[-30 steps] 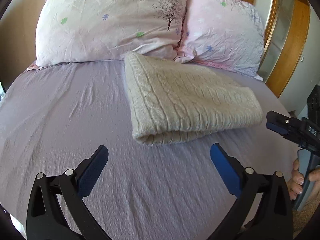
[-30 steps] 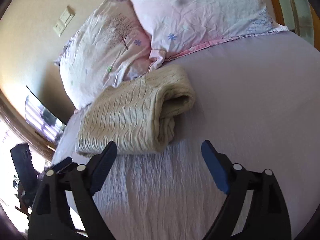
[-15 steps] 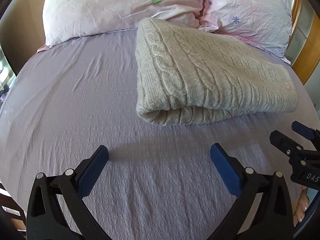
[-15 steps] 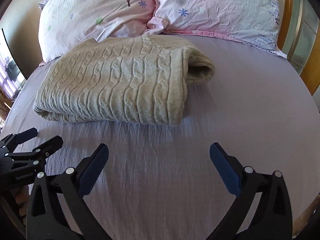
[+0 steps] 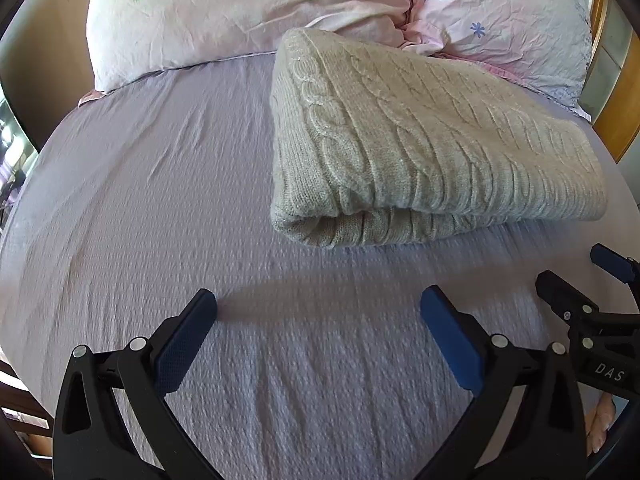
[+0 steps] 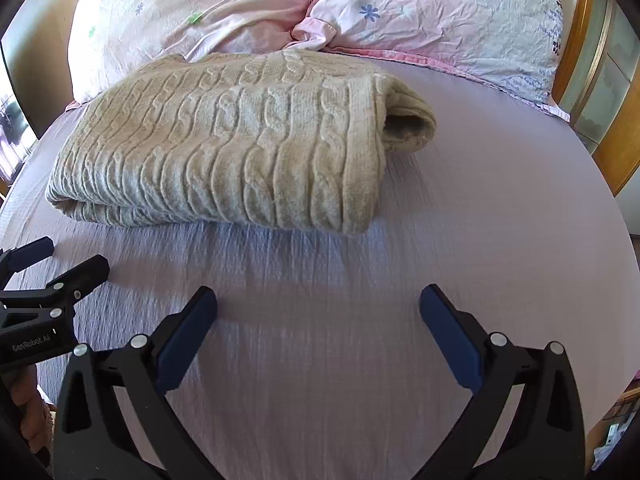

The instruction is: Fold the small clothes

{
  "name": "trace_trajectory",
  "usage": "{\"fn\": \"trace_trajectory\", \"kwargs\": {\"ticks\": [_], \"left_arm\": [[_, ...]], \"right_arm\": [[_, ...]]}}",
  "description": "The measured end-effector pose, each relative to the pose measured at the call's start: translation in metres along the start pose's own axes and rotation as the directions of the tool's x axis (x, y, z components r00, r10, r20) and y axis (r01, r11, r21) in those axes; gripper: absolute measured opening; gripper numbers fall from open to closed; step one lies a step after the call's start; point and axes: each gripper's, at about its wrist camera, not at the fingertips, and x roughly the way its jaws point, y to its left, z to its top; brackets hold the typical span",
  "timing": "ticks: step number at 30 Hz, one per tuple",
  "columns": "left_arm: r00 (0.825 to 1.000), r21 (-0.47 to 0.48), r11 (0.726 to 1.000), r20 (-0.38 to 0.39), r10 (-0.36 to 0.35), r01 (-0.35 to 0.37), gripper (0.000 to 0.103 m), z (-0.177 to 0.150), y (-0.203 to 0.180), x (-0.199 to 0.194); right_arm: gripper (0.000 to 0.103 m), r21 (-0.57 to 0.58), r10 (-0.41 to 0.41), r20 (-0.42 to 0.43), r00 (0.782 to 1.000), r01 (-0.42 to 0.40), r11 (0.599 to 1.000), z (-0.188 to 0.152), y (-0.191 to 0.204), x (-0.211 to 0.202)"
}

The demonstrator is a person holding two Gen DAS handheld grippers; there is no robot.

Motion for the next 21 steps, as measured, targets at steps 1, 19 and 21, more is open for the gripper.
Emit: {"fn": "trace_trajectory", "kwargs": {"ticks": [1,19,21], "left_arm": [[1.0,0.0,1.0,0.0,0.0,0.0,0.102,-0.0002,0.0001,0.0],[1.0,0.0,1.0,-0.007,0.001,-0.001,0.102,0.0001,-0.0012,0.0004],[1.0,0.0,1.0,-0.008,0.001,-0.001,0.102,0.0002,-0.001,0.0004]], "right_arm": [[0.101,0.0,-0.001,0.001,1.0,0.001,1.0,0.0,-0.0001,-0.0002],[0.101,-0.005,0.001,0.003,1.0,-0.001,1.0,-0.0013,0.0005,-0.0005],[0.101,-0.004,0.0,0.003,1.0,0.0,1.0,-0.0014,0.0007,-0.0003]]}}
